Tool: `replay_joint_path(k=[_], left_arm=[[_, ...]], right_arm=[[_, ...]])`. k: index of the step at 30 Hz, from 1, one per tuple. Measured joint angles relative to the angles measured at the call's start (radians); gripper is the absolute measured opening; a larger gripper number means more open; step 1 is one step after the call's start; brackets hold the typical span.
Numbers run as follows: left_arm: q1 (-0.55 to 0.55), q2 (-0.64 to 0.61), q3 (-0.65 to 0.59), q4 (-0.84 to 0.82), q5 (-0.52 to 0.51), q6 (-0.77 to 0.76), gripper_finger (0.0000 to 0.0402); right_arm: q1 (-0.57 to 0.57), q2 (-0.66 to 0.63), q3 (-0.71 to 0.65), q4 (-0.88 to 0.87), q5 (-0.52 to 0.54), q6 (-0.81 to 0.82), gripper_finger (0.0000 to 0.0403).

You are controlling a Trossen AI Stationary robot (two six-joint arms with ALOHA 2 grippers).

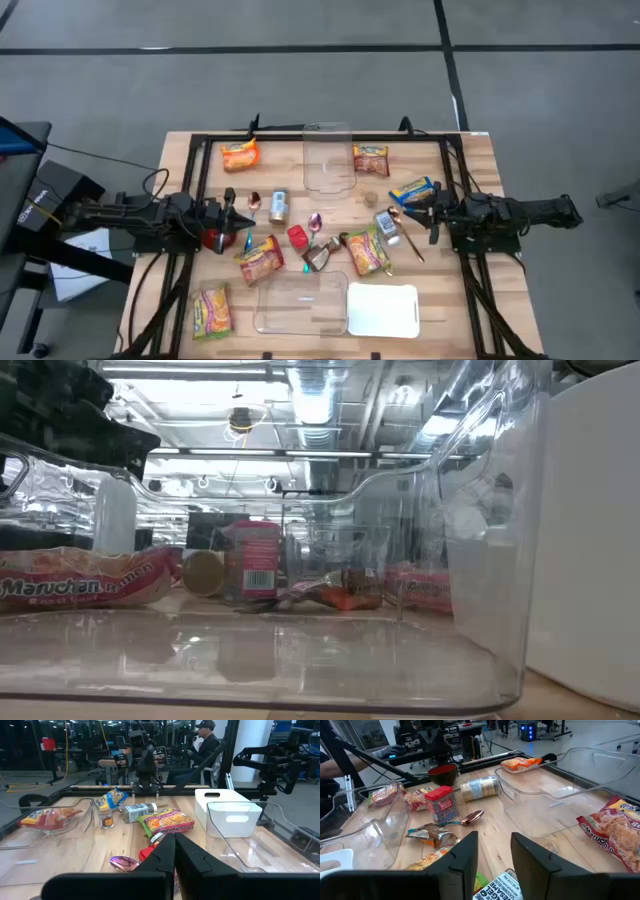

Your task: Pick & Place Food Item

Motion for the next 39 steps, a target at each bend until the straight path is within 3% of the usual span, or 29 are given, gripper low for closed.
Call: replay_joint_path(k=[39], left_arm=[[0.0, 0.0, 0.0, 0.011, 0.0, 0.029, 0.0]], right_arm=[[0.0, 0.0, 0.0, 0.0, 0.0, 0.0, 0.0111]])
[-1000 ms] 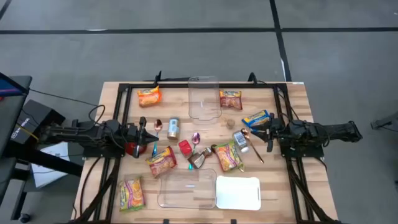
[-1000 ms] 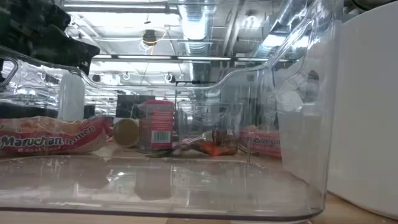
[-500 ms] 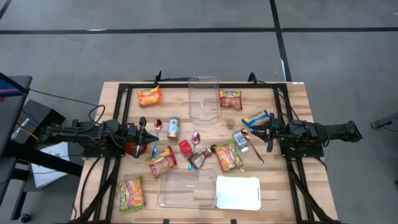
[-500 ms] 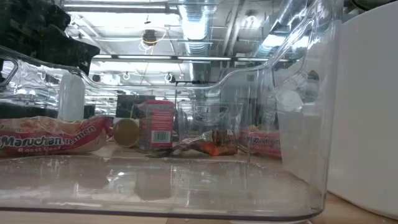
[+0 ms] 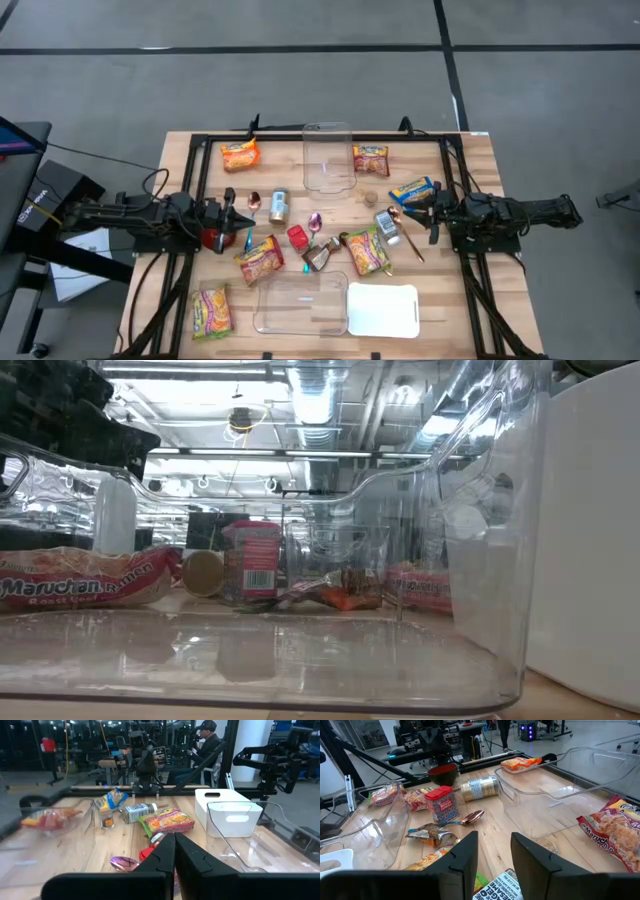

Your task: Pick & Place Food Item

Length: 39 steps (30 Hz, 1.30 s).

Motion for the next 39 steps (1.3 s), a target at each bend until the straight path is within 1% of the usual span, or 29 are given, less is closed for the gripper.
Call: replay_joint_path(k=[3, 12, 14, 17, 18, 20, 22, 26, 29, 32, 35, 37, 39], left_arm=[[0.0, 0.0, 0.0, 0.043, 0.0, 0.082, 0.0], [0.0, 0.0, 0.0, 0.088, 0.0, 0.088, 0.0], [0.0, 0.0, 0.0, 0.12, 0.0, 0.082, 0.0], [0.0, 0.0, 0.0, 0.191, 0.0, 0.05, 0.0], [0.0, 0.0, 0.0, 0.217, 0.0, 0.014, 0.0], [0.0, -0.001, 0.0, 0.261, 0.0, -0.075, 0.0], [0.0, 0.001, 0.0, 0.333, -0.001, -0.104, 0.0], [0.0, 0.0, 0.0, 0.51, -0.011, -0.056, 0.0], [0.0, 0.0, 0.0, 0.619, -0.008, -0.056, 0.0], [0.0, 0.0, 0.0, 0.697, -0.004, -0.051, 0.0], [0.0, 0.0, 0.0, 0.763, -0.006, -0.043, 0.0], [0.0, 0.0, 0.0, 0.809, -0.037, -0.043, 0.0001], [0.0, 0.0, 0.004, 0.854, -0.08, -0.022, 0.0007]], right_arm=[[0.0, 0.0, 0.0, 0.0, 0.0, 0.0, 0.0111], [0.0, 0.0, 0.0, 0.0, 0.0, 0.0, 0.0111], [0.0, 0.0, 0.0, 0.0, 0.0, 0.0, 0.0111], [0.0, 0.0, 0.0, 0.0, 0.0, 0.0, 0.0111], [0.0, 0.0, 0.0, 0.0, 0.0, -0.008, 0.0111], [-0.003, 0.0, -0.001, 0.014, 0.009, -0.076, 0.0111], [-0.009, 0.0, -0.003, 0.059, 0.011, -0.128, 0.0111], [-0.015, 0.0, -0.003, 0.161, 0.023, -0.14, 0.0111], [-0.031, -0.001, -0.002, 0.331, 0.078, -0.164, 0.0111], [-0.044, 0.0, -0.001, 0.481, 0.079, -0.207, 0.0111], [-0.052, -0.001, -0.001, 0.632, 0.079, -0.191, 0.0111], [-0.053, -0.001, 0.007, 0.674, 0.078, -0.18, 0.0111], [-0.053, -0.002, 0.049, 0.666, 0.078, -0.189, 0.0111]])
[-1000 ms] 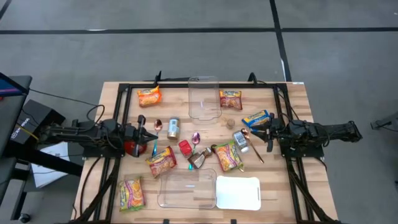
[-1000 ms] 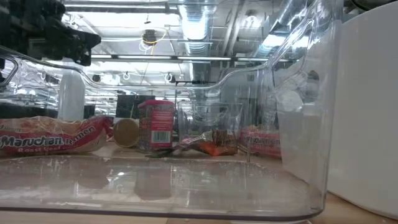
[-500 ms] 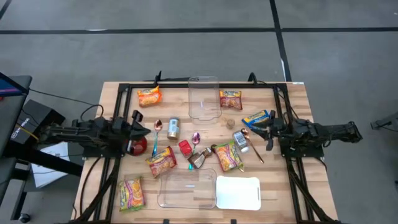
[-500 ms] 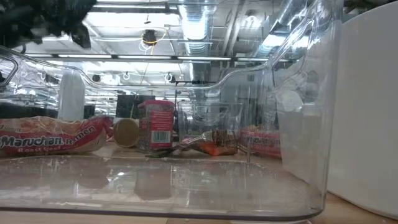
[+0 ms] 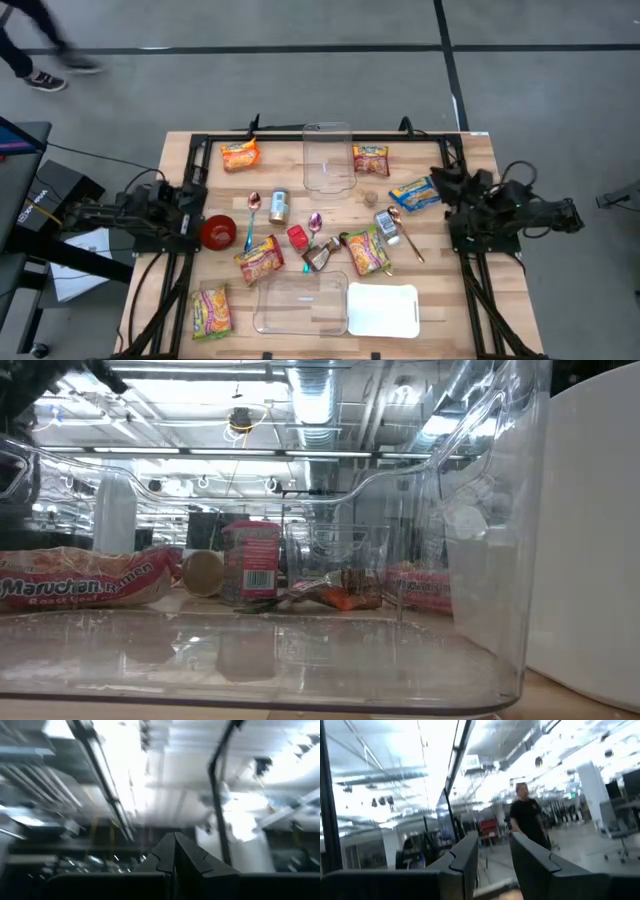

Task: Pick & Place Food Item
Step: Put the blue noodle pack into the top transparent bin

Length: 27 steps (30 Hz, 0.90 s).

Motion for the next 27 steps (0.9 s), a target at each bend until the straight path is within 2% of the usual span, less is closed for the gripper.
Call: replay_joint_path(k=[2, 6, 10, 14, 17, 19, 23, 27], left_arm=[[0.0, 0.001, 0.026, -0.011, -0.007, 0.071, 0.002], [0.0, 0.014, 0.097, -0.108, -0.009, 0.216, 0.0066], [0.0, 0.071, 0.192, -0.209, -0.076, 0.335, 0.0122], [0.0, 0.165, 0.292, -0.347, -0.246, 0.445, 0.018], [0.0, 0.243, 0.331, -0.343, -0.425, 0.562, 0.0212], [0.0, 0.287, 0.348, -0.328, -0.52, 0.618, 0.0227], [0.0, 0.34, 0.376, -0.332, -0.601, 0.606, 0.0237], [0.0, 0.364, 0.379, -0.39, -0.644, 0.561, 0.0234]], right_arm=[[0.0, 0.001, 0.063, -0.058, -0.001, -0.02, 0.0111], [0.0, 0.03, 0.238, -0.322, -0.001, -0.052, 0.0111], [0.0, 0.138, 0.458, -0.584, 0.013, -0.05, 0.0111], [0.0, 0.315, 0.693, -0.92, 0.133, 0.002, 0.0111], [0.0, 0.475, 0.852, -1.191, 0.21, 0.122, 0.0121], [-0.001, 0.57, 0.944, -1.317, 0.217, 0.207, 0.0134], [-0.037, 0.731, 1.086, -1.525, 0.201, 0.357, 0.017], [-0.128, 0.86, 1.173, -1.765, 0.133, 0.464, 0.0202]])
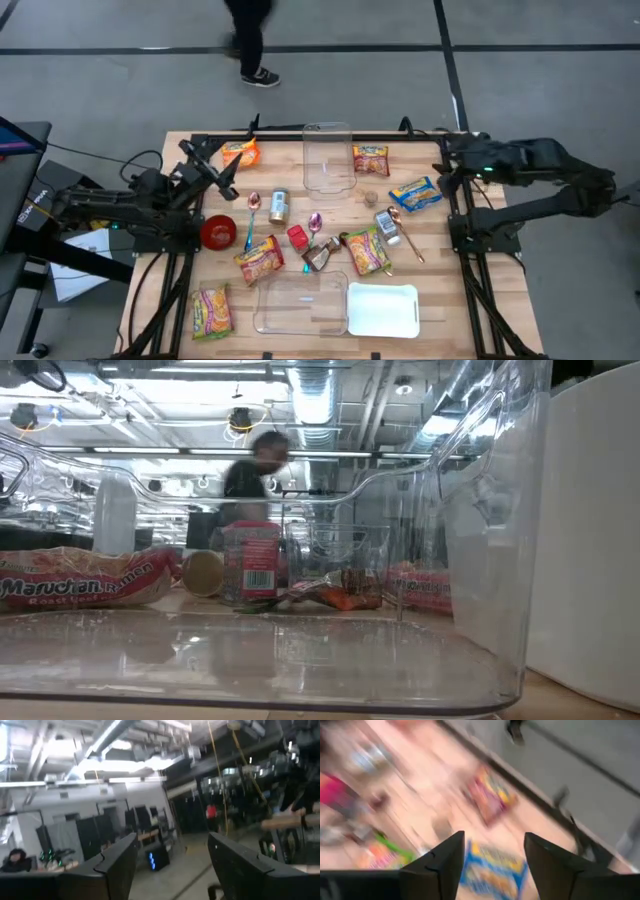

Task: Pick & Place Food Item
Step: Put the blue noodle pack into the top transparent bin

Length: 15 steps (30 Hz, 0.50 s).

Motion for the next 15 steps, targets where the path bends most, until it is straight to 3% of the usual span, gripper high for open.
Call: replay_joint_path(k=[7, 15], left_arm=[[0.0, 0.02, 0.0, -0.15, -0.011, -0.168, 0.0221], [0.0, 0.089, 0.0, -0.174, 0.006, -0.179, 0.0215]], right_arm=[[-0.16, 0.122, -0.054, 0.002, -0.219, 0.002, 0.022], [-0.374, 0.219, -0.222, 0.147, -0.457, -0.104, 0.0205]])
